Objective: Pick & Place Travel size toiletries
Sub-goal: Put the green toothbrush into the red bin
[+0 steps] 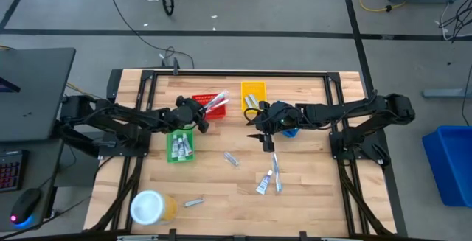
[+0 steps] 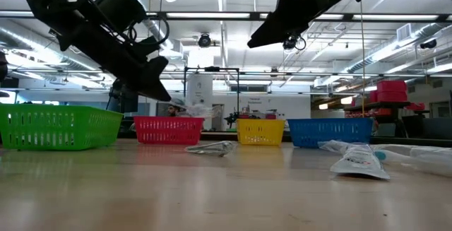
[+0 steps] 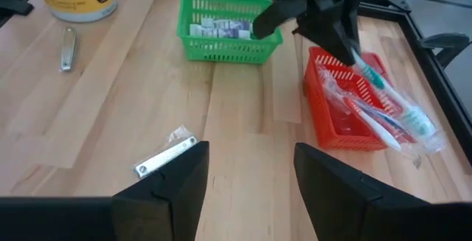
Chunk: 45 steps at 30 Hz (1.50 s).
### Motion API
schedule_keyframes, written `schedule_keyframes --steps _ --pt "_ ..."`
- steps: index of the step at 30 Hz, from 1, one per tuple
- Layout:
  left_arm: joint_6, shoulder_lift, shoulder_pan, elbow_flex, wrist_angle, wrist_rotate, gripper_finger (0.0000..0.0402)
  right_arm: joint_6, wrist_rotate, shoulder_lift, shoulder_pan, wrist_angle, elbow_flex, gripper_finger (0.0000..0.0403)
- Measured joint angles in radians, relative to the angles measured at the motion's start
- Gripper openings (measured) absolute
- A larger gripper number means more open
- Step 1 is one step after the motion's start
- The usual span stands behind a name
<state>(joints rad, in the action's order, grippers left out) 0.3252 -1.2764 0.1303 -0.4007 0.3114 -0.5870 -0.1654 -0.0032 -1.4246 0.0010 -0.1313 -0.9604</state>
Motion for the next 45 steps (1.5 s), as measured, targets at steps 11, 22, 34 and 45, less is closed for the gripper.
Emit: schedule_keyframes --steps 11,22,34,45 --pt "0.003 -0.003 0.047 0.001 -0.016 0.045 0.0056 0.000 -0.009 0.000 0.000 0.000 0.000 0.0211" --pt "-0.002 -0.003 0.066 0.001 -0.014 0.062 0.0131 0.000 -0.009 0.000 0.000 -0.001 0.000 0.0208" --pt "-0.043 0.000 0.058 0.001 -0.015 0.047 0.0148 0.000 -0.010 0.000 0.000 -0.004 0.000 0.0207" --pt "0.034 0.000 0.054 0.000 -0.231 0.051 0.0089 0.000 -0.011 0.000 0.000 -0.030 0.000 0.0206"
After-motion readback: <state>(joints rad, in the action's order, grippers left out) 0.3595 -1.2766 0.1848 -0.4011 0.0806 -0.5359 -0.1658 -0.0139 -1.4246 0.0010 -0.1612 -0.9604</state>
